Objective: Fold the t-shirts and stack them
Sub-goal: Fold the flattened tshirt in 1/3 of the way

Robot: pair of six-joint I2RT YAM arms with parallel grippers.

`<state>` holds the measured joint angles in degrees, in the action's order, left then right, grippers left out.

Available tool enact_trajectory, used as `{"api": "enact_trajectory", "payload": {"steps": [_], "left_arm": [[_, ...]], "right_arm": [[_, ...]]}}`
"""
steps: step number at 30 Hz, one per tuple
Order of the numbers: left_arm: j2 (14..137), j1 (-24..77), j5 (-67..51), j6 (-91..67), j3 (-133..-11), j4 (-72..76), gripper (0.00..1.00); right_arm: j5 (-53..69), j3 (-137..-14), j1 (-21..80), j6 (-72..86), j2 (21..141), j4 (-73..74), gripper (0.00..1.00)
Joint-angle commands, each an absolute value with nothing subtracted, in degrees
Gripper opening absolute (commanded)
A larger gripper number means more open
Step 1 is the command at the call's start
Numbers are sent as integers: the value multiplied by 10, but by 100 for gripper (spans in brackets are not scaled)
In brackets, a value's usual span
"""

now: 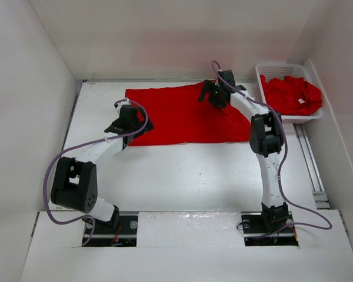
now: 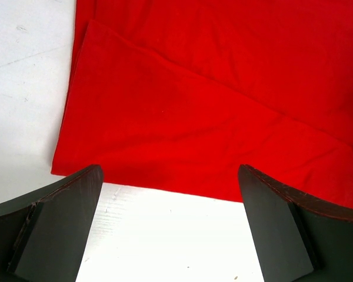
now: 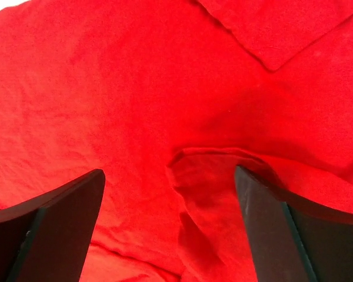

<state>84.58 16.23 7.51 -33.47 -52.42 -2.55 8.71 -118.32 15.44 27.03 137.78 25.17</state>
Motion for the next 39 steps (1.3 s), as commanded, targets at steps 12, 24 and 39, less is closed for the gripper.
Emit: {"api": "enact_trajectory", "payload": {"steps": [12,24,39], "left_arm": [[828,160,47,-329,-529,6,100],[867,160,1,-323,-493,85,100],[917,160,7,-329,-472,108,100]], "right_arm": [[-110,-983,141,107,1159,214,100],[-302,-1115,173,-15,1276,235,100],[-303,-1107,184,-46,1309,242,100]]}}
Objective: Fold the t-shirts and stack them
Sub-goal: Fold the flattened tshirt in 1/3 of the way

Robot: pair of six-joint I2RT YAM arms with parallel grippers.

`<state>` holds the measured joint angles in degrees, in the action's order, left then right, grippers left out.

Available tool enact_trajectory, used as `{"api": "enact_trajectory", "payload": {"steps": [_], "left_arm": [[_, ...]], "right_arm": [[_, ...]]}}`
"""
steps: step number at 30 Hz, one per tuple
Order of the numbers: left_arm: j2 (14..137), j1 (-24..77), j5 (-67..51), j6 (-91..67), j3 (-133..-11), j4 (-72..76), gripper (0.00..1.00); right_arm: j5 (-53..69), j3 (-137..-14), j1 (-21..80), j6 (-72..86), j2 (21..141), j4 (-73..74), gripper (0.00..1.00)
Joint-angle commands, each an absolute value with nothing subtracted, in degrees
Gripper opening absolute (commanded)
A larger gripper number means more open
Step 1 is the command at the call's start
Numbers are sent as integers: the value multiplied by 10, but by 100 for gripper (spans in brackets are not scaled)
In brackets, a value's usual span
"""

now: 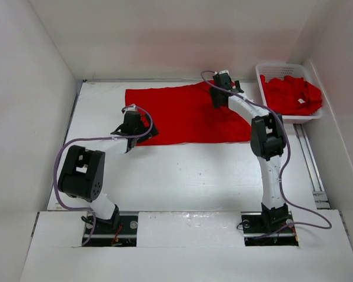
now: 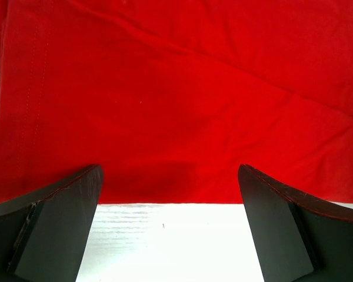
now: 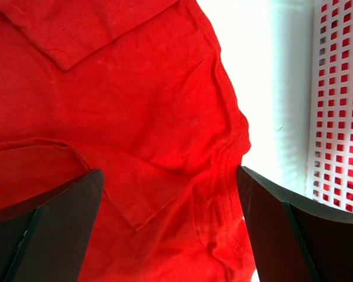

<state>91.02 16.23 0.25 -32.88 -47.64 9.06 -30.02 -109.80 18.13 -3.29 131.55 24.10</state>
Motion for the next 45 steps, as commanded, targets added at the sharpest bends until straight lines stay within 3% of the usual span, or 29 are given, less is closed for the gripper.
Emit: {"api": "enact_trajectory", "payload": {"steps": [1,11,38,45], "left_arm": [[917,160,7,-329,-472,108,100],[938,160,18,-334,-467,103,100],[933,160,53,-339,-467,69,100],[918,160,46,-334,-472,69,100]], "right_arm": [[-303,-1107,184,-53,1314,242,100],[-243,-1108,184,-74,1327,255,100],[-418,-1254,127,-58,1396,260,100],[-390,-1293,127,-58,1402,292,100]]}}
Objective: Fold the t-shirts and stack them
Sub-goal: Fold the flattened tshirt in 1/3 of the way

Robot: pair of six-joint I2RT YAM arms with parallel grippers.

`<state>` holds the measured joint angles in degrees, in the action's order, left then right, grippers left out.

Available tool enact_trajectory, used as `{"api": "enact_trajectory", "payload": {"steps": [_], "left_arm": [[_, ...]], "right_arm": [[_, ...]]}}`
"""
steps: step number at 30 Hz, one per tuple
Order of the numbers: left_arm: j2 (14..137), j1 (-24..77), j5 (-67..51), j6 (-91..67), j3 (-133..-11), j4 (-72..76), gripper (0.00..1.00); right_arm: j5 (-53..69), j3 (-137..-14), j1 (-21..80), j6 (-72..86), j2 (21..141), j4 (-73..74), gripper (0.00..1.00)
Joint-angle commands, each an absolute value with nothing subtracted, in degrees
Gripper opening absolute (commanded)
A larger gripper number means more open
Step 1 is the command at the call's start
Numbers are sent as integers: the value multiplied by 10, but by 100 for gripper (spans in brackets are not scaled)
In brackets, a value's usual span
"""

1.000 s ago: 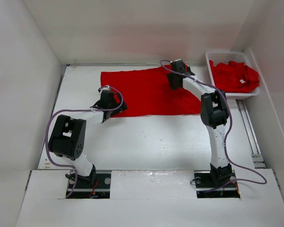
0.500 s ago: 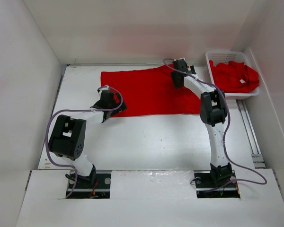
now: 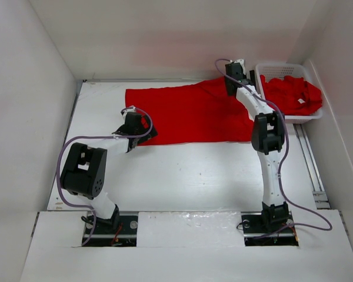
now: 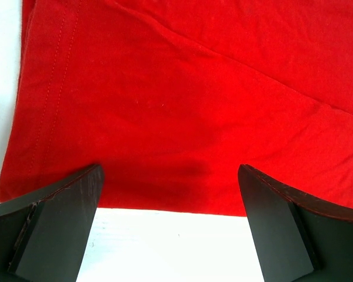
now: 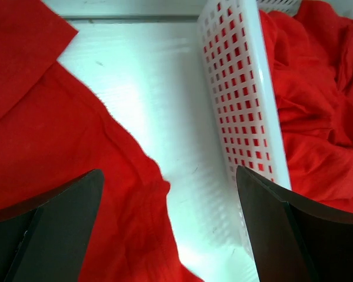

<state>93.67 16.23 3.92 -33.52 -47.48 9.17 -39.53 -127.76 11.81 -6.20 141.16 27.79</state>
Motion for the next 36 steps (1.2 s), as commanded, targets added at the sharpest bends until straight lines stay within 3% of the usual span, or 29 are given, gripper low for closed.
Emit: {"api": "enact_trajectory", "payload": {"steps": [1,12,20,25,30,36], "left_arm": [[910,160,46,-327,-479,69,100],[831,160,2,-308,-515,99,100],[952,160,1,-302,-567,137,100],[979,160,7,-308,-572,132,100],[948,160,7,-330,-487,137,100],[841,165,7,-387,-376,106,100]], "right_arm": [[-381,-1280,127,-49,1376,299,100],[-158,-972,156,144,1152,269,100],[-33,-901,156,172,1168,234,100],[-25,-858,156,211,1168,228,100],[7,-787,156,230,1128,229,100],[83,-602,156,286,1037,227,100]]}}
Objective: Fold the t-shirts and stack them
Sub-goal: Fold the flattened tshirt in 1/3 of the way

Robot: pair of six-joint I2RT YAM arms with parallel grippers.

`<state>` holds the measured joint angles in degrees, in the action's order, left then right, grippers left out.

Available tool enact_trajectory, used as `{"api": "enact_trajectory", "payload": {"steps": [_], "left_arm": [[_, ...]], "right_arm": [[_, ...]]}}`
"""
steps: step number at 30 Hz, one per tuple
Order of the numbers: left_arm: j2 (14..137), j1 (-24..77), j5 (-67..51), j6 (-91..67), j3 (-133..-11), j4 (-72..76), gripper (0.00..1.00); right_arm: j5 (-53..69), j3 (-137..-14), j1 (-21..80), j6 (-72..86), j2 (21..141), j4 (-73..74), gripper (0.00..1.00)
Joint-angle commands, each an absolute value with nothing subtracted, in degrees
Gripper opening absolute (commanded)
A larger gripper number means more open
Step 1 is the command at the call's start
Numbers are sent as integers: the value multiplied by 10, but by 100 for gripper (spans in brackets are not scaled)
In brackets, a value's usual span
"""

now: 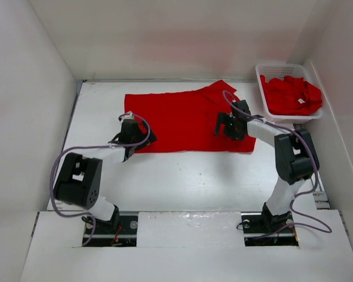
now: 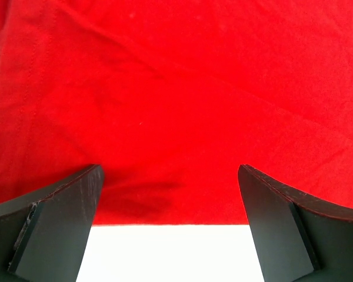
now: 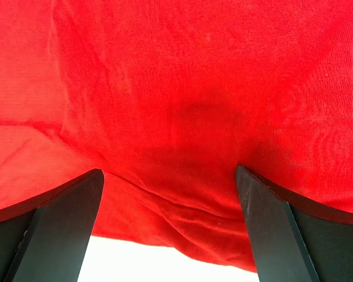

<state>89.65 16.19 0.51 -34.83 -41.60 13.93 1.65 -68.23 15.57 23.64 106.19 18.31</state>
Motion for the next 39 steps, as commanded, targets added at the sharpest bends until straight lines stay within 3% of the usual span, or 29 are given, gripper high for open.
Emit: {"api": "enact_trajectory", "payload": {"steps": [1,6,11,19,25,29,39], "left_arm": [[820,165,7,-395,-346,105,100],[670,165,21,-445,-278,13,100],[542,170,5,-466,-243,-76,100],[420,171,21,-464,-308,-118,100],[564,171,133,-406,-463,-86,100],[704,171,135,-378,-563,-63,100],[873,160,54,-350,-526,92,100]], "right_arm": [[95,-576,156,302,1021,221,100],[99,-425,196,345,919,210,100],[68,-380,250,391,825,252,100],[-29,-487,308,377,717,354,100],[-69,-598,266,358,731,361,100],[-69,-625,233,358,759,361,100],[-40,-639,204,331,783,355,100]]}}
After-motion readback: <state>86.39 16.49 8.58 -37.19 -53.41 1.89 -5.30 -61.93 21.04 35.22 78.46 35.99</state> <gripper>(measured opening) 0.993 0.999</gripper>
